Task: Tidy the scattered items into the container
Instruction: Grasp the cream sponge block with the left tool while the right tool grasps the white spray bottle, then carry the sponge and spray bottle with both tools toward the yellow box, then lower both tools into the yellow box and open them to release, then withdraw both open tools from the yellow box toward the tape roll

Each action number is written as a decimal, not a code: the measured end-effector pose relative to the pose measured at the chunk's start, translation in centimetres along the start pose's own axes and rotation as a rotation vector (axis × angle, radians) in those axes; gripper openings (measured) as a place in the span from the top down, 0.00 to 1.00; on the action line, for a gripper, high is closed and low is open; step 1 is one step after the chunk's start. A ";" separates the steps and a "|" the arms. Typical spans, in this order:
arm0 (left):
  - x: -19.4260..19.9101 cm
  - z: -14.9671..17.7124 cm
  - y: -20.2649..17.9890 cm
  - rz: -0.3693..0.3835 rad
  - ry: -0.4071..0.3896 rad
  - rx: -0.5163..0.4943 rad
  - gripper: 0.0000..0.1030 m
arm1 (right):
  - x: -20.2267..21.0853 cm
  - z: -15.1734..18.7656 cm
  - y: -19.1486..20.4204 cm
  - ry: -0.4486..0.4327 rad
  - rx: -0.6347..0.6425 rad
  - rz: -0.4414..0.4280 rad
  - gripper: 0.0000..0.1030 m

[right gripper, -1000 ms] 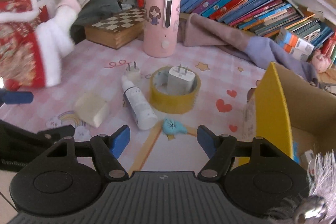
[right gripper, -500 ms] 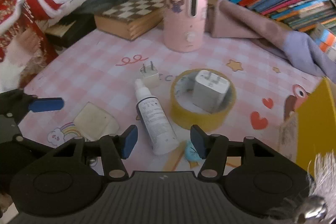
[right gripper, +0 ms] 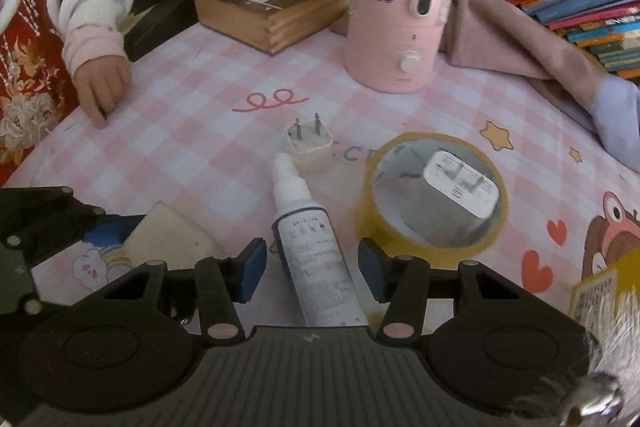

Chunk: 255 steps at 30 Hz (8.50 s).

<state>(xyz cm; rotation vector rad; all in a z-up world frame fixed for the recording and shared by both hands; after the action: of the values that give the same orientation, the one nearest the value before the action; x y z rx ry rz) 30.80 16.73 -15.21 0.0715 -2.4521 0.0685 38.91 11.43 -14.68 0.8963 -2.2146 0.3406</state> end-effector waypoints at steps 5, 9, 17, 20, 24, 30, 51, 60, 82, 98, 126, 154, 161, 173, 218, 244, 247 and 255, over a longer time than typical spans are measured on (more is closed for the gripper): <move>0.5 0.2 0.5 -0.002 0.013 0.020 0.53 | -0.6 0.6 0.1 0.021 0.010 0.001 0.60; 1.1 0.2 0.8 -0.004 0.008 0.040 0.54 | -0.3 0.6 0.6 0.022 0.019 -0.006 0.70; 3.2 -0.1 0.5 0.016 -0.027 0.065 0.55 | 2.4 0.3 1.0 -0.027 -0.017 -0.005 0.70; 4.2 -0.1 0.0 0.030 -0.040 0.066 0.55 | 3.8 0.3 1.1 -0.045 -0.042 -0.005 0.70; 5.4 -0.4 -0.6 0.049 -0.062 0.062 0.55 | 5.9 0.5 1.2 -0.068 -0.071 0.001 0.70; 7.9 -0.7 -2.0 0.075 -0.110 0.020 0.56 | 8.8 1.4 1.6 -0.099 -0.103 0.019 0.70; 17.4 4.2 -4.9 0.165 -0.158 0.049 0.56 | 19.5 10.0 4.6 -0.142 -0.192 0.120 0.70; 20.3 7.0 -7.4 0.235 -0.144 -0.012 0.56 | 22.8 14.3 6.0 -0.130 -0.242 0.171 0.70; 21.9 9.9 -12.8 0.395 -0.090 -0.110 0.57 | 27.5 20.6 4.7 -0.094 -0.390 0.320 0.70; 21.1 9.5 -18.4 0.511 -0.072 -0.197 0.57 | 30.8 23.6 1.0 -0.094 -0.496 0.424 0.70; 19.5 8.4 -26.5 0.632 -0.066 -0.305 0.57 | 34.5 26.8 -5.4 -0.111 -0.608 0.536 0.70; 18.7 5.1 -30.0 0.683 -0.157 -0.360 0.58 | 35.5 25.1 -10.2 -0.184 -0.615 0.574 0.70; 19.8 0.7 -31.0 0.698 -0.298 -0.351 0.58 | 38.0 21.9 -13.7 -0.281 -0.592 0.606 0.70; 17.1 -6.8 -33.3 0.614 -0.415 -0.352 0.58 | 39.5 13.3 -21.8 -0.441 -0.494 0.568 0.70; 5.8 -6.2 -32.3 0.151 -0.213 -0.309 0.43 | 21.0 11.1 -27.4 -0.099 -0.293 0.137 0.64; 14.1 -6.8 -28.6 0.128 -0.383 -0.254 0.08 | 29.8 9.6 -22.8 -0.342 -0.272 0.293 0.55; 14.8 -6.3 -27.7 0.139 -0.387 -0.251 0.08 | 30.7 10.0 -21.8 -0.364 -0.279 0.331 0.55; 17.3 -4.3 -25.6 0.190 -0.383 -0.266 0.08 | 33.1 12.3 -18.3 -0.391 -0.341 0.403 0.55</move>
<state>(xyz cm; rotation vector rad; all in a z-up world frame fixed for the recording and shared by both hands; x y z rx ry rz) 21.96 -9.14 -0.10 -0.2913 -2.8194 -0.2058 28.37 -24.21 -0.61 0.3466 -2.7071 -0.0419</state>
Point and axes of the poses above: each gripper's, at about its wrist camera, not at the fingertips, and x roughly against the way its jaws point, y to its left, z to its underside, the point moved 10 cm from there along -x, roughly the way its jaws point, and after that the axes turned 12 degrees about -y, right-handed, at the moved point
